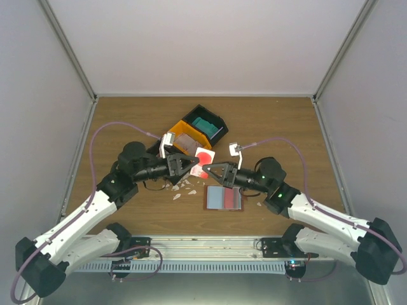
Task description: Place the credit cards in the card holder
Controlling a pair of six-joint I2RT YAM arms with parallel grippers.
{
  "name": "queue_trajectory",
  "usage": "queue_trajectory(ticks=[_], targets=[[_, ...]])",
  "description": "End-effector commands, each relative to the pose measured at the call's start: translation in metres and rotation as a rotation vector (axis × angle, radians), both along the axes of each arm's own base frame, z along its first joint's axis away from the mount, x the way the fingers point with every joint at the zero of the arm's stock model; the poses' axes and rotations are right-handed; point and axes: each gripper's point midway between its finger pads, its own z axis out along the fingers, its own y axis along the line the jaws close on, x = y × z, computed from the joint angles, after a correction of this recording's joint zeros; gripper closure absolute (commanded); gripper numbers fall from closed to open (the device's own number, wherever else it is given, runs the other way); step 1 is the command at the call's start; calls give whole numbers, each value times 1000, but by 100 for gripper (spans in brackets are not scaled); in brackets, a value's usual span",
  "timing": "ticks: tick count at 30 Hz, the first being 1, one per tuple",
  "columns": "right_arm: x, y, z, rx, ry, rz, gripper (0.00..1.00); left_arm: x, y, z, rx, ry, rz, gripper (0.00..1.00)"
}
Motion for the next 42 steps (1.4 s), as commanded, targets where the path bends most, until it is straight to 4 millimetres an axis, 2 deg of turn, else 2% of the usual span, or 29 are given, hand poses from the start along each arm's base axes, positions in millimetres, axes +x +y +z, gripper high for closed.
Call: queue_trajectory(ticks=[1, 4, 12, 13, 15, 17, 20, 23, 26, 29, 33, 42], targets=[[-6, 3, 13, 32, -32, 45, 99, -15, -7, 22, -9, -78, -105, 81], [-6, -2, 12, 14, -35, 34, 100, -16, -5, 15, 57, -99, -136, 78], [-15, -8, 6, -49, -9, 85, 99, -34, -4, 7, 64, -126, -239, 100], [-14, -8, 2, -72, 1, 81, 95, -33, -4, 5, 67, -128, -238, 100], [-9, -11, -8, -130, 21, 46, 77, -27, -2, -3, 94, -113, -201, 100], [0, -22, -23, -203, 47, -39, 61, -16, 4, -22, 147, -73, -128, 100], [9, -44, -54, -325, 75, -166, 54, 0, 14, -61, 218, 11, -5, 100], [13, -74, -110, -538, 163, -276, 53, 8, 19, -93, 229, 60, 66, 100], [12, -110, -159, -793, 280, -387, 55, 9, 14, -117, 213, 108, 81, 100], [5, -140, -185, -974, 344, -470, 54, 7, 4, -132, 192, 138, 84, 100], [-8, -151, -207, -1088, 387, -468, 48, 8, -5, -151, 191, 169, 106, 100], [-18, -139, -234, -1193, 379, -348, 44, 15, -34, -169, 211, 189, 90, 100]])
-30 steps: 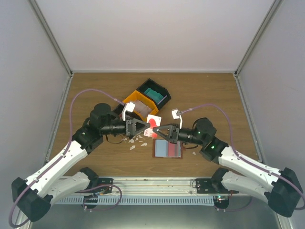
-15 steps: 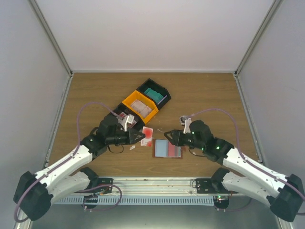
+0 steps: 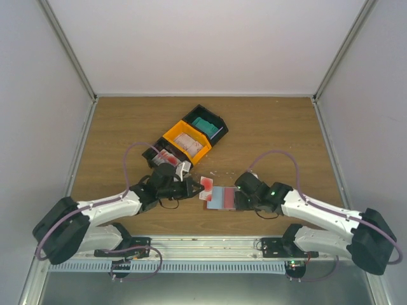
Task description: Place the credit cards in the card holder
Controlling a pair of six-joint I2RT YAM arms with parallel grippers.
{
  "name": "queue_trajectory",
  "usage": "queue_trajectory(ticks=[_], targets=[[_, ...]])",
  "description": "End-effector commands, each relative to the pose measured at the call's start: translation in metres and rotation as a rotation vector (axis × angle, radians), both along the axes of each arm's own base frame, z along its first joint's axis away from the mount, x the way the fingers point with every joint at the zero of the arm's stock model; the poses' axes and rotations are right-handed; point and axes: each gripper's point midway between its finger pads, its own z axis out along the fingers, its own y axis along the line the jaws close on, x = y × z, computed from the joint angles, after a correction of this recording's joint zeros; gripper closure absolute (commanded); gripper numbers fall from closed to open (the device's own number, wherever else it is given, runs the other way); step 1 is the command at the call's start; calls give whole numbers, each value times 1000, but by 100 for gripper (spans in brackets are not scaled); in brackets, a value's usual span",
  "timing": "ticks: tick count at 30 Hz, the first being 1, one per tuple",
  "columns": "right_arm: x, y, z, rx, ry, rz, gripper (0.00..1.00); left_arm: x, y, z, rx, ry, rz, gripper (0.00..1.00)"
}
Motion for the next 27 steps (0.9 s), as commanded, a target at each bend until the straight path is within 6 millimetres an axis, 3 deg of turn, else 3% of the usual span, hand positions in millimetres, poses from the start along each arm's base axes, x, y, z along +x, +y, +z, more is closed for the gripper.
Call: queue_trajectory(ticks=[1, 9, 17, 23, 27], targets=[[-1, 0, -12, -59, 17, 37, 44, 17, -19, 21, -71, -81, 22, 100], [-3, -10, -36, -120, 48, -18, 54, 13, -36, -7, -78, -3, 69, 100], [-13, -23, -50, -135, 68, -72, 57, 10, -53, -14, -102, -33, 91, 100], [-13, -19, -45, -61, 38, -76, 57, 13, -52, -23, -62, -52, 101, 100], [-5, -9, -26, -2, -11, -65, 54, 13, -48, -29, -28, -63, 106, 100]])
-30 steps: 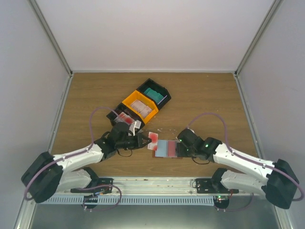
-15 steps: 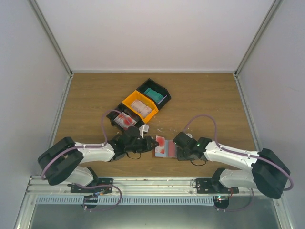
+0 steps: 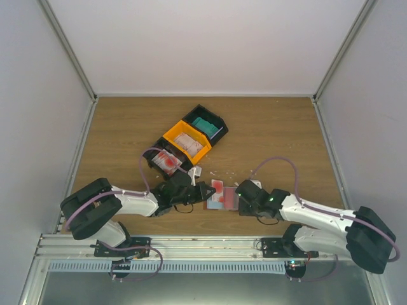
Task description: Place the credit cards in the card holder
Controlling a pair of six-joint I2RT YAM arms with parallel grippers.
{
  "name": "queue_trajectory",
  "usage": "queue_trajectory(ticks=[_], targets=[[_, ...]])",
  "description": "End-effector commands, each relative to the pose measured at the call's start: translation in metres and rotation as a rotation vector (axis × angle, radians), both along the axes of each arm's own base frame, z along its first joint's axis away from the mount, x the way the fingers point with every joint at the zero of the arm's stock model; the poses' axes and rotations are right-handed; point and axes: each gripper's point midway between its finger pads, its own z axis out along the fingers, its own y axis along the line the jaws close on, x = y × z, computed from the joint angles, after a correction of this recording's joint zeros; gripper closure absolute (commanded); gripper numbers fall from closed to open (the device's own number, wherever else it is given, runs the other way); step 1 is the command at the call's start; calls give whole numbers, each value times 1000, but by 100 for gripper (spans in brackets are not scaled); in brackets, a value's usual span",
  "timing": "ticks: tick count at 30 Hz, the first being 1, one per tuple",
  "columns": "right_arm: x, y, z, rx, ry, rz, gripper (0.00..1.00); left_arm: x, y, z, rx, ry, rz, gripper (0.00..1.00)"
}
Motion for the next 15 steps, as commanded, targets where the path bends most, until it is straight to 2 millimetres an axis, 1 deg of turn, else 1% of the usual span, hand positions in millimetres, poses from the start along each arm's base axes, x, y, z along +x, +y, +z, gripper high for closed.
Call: queue_trajectory(ticks=[1, 5, 8, 11, 15], targets=[[9, 12, 21, 72, -70, 6, 51, 8, 1, 5, 4, -71, 27, 100], [19, 20, 37, 105, -122, 15, 39, 6, 1, 0, 19, -69, 14, 100], [23, 21, 39, 96, -135, 8, 33, 5, 1, -2, 17, -62, 11, 100], [24, 20, 33, 69, -123, 11, 32, 5, -1, -3, 16, -62, 5, 100], [20, 15, 16, -1, -73, 14, 34, 5, -1, -6, 12, -51, 5, 100]])
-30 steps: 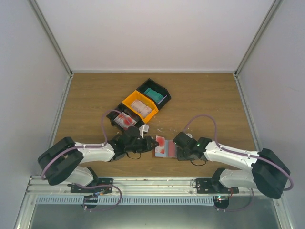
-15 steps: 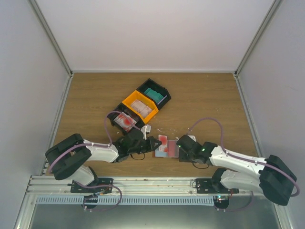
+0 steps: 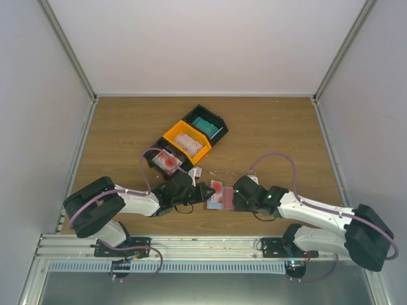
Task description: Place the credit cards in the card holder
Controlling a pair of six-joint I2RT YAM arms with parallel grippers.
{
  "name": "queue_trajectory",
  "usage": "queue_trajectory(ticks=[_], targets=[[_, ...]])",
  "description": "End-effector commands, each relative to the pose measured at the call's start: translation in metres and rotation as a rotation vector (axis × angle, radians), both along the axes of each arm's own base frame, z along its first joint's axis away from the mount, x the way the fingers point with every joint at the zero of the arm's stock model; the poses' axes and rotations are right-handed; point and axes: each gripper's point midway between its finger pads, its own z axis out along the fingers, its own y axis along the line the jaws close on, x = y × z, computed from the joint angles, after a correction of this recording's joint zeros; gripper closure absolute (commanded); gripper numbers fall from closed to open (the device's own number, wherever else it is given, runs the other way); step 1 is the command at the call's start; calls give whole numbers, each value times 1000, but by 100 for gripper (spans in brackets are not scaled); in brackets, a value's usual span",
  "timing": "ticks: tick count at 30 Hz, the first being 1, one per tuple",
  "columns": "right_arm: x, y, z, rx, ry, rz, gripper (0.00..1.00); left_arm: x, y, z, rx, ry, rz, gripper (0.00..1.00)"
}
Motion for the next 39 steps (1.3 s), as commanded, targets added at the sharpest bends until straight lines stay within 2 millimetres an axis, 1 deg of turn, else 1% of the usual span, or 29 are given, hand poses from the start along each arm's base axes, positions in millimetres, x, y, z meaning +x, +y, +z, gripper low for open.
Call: queue_trajectory(ticks=[1, 6, 10, 13, 18, 20, 30, 32, 35, 39], targets=[[3, -3, -10, -70, 9, -4, 35, 3, -2, 3, -18, -38, 7, 100], [-1, -8, -21, -107, 47, -16, 45, 3, -3, 4, -15, -61, -6, 100], [-4, -12, -25, -127, 64, -24, 55, 1, -5, 3, -35, -55, -19, 100], [-4, -14, -26, -136, 67, -35, 59, 1, -6, 2, -41, -58, -21, 100], [-5, -15, -27, -140, 69, -39, 62, 4, -11, -3, -32, -65, -41, 100], [-4, -15, -27, -138, 70, -39, 63, 3, -13, -1, -61, -66, -51, 100], [-4, -14, -26, -126, 65, -41, 63, -3, -19, -5, -112, -28, -72, 100], [-4, -14, -26, -125, 65, -42, 63, -2, -19, -8, -106, -21, -69, 100], [-5, -15, -25, -126, 64, -44, 63, -2, -16, -18, -91, 13, -49, 100], [-5, -15, -26, -126, 64, -47, 63, -6, -9, -29, -89, 83, -5, 100]])
